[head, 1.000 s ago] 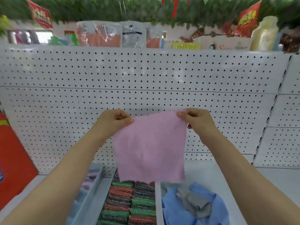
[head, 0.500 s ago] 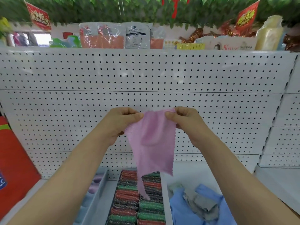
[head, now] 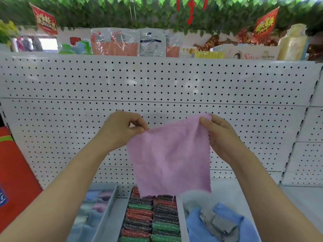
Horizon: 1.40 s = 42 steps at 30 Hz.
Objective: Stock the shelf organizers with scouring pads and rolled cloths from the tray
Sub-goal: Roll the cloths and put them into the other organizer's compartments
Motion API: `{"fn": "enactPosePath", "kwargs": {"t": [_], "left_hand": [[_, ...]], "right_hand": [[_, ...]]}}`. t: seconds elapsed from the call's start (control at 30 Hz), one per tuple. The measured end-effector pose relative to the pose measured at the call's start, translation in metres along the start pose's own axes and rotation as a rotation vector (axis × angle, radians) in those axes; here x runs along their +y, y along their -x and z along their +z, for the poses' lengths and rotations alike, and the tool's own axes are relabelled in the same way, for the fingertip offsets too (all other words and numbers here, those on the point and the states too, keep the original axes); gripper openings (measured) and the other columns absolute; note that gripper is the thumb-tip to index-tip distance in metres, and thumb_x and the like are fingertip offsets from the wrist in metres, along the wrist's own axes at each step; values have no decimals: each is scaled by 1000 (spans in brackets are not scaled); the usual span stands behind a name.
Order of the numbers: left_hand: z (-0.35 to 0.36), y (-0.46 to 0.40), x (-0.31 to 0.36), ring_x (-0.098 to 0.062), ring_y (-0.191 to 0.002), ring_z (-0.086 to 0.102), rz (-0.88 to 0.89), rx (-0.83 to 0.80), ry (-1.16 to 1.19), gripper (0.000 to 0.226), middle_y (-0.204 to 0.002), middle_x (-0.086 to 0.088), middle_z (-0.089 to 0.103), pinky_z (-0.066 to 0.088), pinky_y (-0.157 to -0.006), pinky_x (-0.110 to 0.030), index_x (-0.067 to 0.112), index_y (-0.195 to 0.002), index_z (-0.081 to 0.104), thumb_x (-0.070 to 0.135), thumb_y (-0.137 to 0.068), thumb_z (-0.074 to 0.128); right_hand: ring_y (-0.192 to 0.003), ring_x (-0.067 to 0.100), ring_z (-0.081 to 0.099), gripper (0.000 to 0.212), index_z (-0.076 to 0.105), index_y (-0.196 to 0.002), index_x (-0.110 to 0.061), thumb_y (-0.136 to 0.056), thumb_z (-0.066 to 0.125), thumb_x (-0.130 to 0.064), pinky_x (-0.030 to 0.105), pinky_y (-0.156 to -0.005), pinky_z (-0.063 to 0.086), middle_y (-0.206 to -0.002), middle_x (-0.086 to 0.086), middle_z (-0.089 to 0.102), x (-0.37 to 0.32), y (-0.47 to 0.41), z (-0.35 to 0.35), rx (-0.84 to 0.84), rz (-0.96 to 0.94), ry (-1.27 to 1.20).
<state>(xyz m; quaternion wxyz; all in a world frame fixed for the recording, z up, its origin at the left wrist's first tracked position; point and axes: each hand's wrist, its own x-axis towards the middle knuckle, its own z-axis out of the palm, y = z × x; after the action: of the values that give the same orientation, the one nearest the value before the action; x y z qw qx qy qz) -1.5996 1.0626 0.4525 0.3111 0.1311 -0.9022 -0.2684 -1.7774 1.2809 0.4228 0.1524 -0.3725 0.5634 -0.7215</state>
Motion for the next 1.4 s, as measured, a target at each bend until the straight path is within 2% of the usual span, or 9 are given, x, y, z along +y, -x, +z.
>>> {"fn": "enactPosePath", "kwargs": {"t": [0.17, 0.33, 0.5, 0.73, 0.87, 0.93, 1.03, 1.17, 1.4], "left_hand": [[-17, 1, 13, 0, -62, 59, 143, -116, 67, 23, -78, 23, 70, 53, -63, -24, 27, -83, 74, 7, -90, 65], [-15, 5, 12, -21, -120, 62, 285, -442, 426, 11, -117, -5, 71, 49, -100, -33, 3, -90, 62, -4, -92, 53], [-3, 2, 1, -32, -118, 60, 308, -515, 675, 10, -119, -18, 66, 48, -95, -39, 8, -76, 61, 11, -70, 53], [-2, 0, -9, -27, -108, 63, 211, -457, 764, 8, -126, -15, 64, 51, -83, -28, 10, -76, 64, 12, -70, 58], [-2, 1, -11, -18, -109, 65, 1, -373, 784, 77, -133, 3, 61, 55, -80, -29, 15, -123, 60, 63, -66, 78], [2, 5, -9, -12, -109, 67, -62, -403, 630, 91, -131, 8, 62, 57, -82, -30, 29, -136, 51, 65, -58, 81], [13, 6, -4, -9, -100, 70, -66, -270, 357, 67, -114, 8, 70, 58, -89, -36, 31, -125, 59, 42, -65, 87], [19, -1, 2, -16, -86, 71, -102, -24, 454, 5, -89, -2, 76, 58, -89, -34, 17, -91, 73, 13, -87, 73], [25, -5, 9, -11, -78, 67, -79, 84, 508, 12, -91, -4, 76, 59, -75, -24, 15, -95, 76, 9, -91, 67]], "right_hand": [[-63, 14, 58, 12, 65, -85, -14, -86, 62, -25, 21, -54, 46, -74, 2, 63, -5, 3, 8, -176, -2, -113], [-117, 28, 62, 17, 71, -88, -14, -95, 55, -10, 35, -92, 53, -128, 13, 64, 5, 4, 32, -420, -22, -132], [-79, 11, 61, 26, 72, -81, -20, -93, 52, -8, 22, -75, 48, -85, -6, 67, 8, 7, 55, -475, 57, -159], [-79, 18, 65, 10, 76, -86, -11, -84, 66, -14, 26, -73, 53, -86, 4, 72, 16, -1, 61, -338, 30, -149], [-86, 23, 67, 29, 75, -97, 0, -75, 75, -18, 31, -79, 55, -96, 16, 74, 17, -10, 57, -114, -24, -74], [-89, 24, 69, 33, 74, -103, 2, -76, 76, -16, 32, -82, 56, -103, 18, 74, 14, -12, 54, -42, -41, -63], [-81, 20, 69, 28, 76, -97, -2, -73, 78, -16, 28, -71, 55, -93, 13, 76, 7, -13, 50, 15, -58, -43], [-67, 9, 65, 13, 77, -90, -9, -77, 78, -9, 19, -60, 50, -75, 1, 73, 3, -9, 45, 99, -91, 2], [-84, 14, 70, 39, 69, -113, -15, -77, 82, -12, 27, -79, 56, -91, 11, 74, 0, -7, 32, 169, -23, 19]]}}
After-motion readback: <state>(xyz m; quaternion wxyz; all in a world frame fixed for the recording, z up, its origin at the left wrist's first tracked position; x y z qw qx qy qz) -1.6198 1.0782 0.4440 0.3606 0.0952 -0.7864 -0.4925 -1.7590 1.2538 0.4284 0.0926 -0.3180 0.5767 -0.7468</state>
